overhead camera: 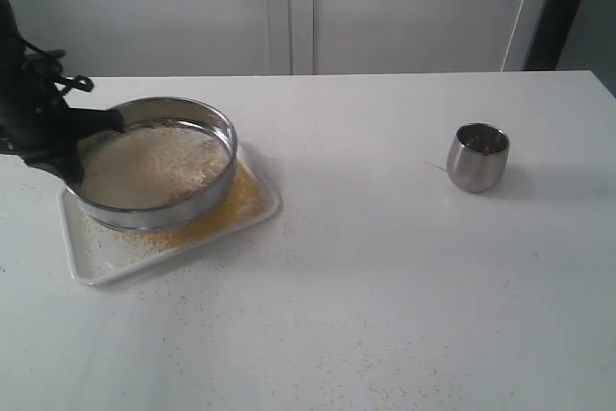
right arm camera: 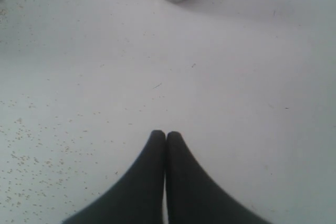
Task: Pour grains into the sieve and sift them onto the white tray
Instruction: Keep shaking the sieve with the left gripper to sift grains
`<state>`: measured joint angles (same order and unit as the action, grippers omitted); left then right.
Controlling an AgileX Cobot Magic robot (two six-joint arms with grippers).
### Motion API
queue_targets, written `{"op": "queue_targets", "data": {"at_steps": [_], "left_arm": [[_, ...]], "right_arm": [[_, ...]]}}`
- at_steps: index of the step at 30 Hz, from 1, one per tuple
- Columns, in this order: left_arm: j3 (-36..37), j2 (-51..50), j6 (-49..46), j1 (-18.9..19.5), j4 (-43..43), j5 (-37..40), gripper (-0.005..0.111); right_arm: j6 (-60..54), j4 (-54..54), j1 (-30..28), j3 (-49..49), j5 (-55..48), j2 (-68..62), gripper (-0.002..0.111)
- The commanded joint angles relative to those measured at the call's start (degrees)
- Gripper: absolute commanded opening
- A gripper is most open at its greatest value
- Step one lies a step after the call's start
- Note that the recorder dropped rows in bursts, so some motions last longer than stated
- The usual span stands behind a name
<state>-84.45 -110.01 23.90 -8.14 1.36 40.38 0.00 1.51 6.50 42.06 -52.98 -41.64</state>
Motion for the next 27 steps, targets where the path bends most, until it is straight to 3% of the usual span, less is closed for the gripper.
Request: {"op": "queue_targets", "data": {"at_steps": [1, 3, 6, 9, 12, 15, 18, 21, 23, 24, 25, 27], "left_arm": [[-2.4, 2.2, 5.7, 3.1, 4.4, 4.3, 0.000], [-1.4, 2.4, 3.5, 4.7, -1.9, 3.7, 0.000], [0.9, 0.2, -4.9, 1.0, -11.7, -0.3, 0.000], [0.2, -0.6, -4.2, -1.3, -7.2, 0.8, 0.000], [-2.2, 1.1, 4.3, 2.2, 4.0, 6.0, 0.000], [-1.2, 1.4, 3.9, 4.0, -1.4, 5.1, 0.000], [0.0, -0.7, -3.4, -0.7, -11.2, 0.3, 0.000], [-1.5, -1.3, -4.0, -3.2, -7.9, 1.0, 0.000], [-3.3, -0.6, 3.0, 1.0, -1.0, 4.9, 0.000], [-3.2, -0.3, 3.4, 2.3, -1.4, 5.3, 0.000], [-1.4, -0.3, 1.8, 2.3, -7.2, 3.0, 0.000], [0.8, -1.0, -6.5, -3.2, -11.6, -2.8, 0.000]], "right_arm": [[0.0, 0.2, -0.2, -0.4, 0.4, 0.3, 0.000], [0.0, 0.2, -0.2, -0.4, 0.4, 0.3, 0.000], [0.0, 0.2, -0.2, -0.4, 0.4, 0.3, 0.000], [0.0, 0.2, -0.2, -0.4, 0.4, 0.3, 0.000], [0.0, 0.2, -0.2, -0.4, 0.4, 0.3, 0.000], [0.0, 0.2, -0.2, -0.4, 0.4, 0.3, 0.000], [0.0, 0.2, -0.2, -0.4, 0.4, 0.3, 0.000], [0.0, 0.2, -0.2, -0.4, 0.4, 0.3, 0.000], [0.0, 0.2, -0.2, -0.4, 0.4, 0.3, 0.000], [0.0, 0.2, -0.2, -0.4, 0.4, 0.3, 0.000], [0.0, 0.2, -0.2, -0.4, 0.4, 0.3, 0.000], [0.0, 0.2, -0.2, -0.4, 0.4, 0.3, 0.000]]}}
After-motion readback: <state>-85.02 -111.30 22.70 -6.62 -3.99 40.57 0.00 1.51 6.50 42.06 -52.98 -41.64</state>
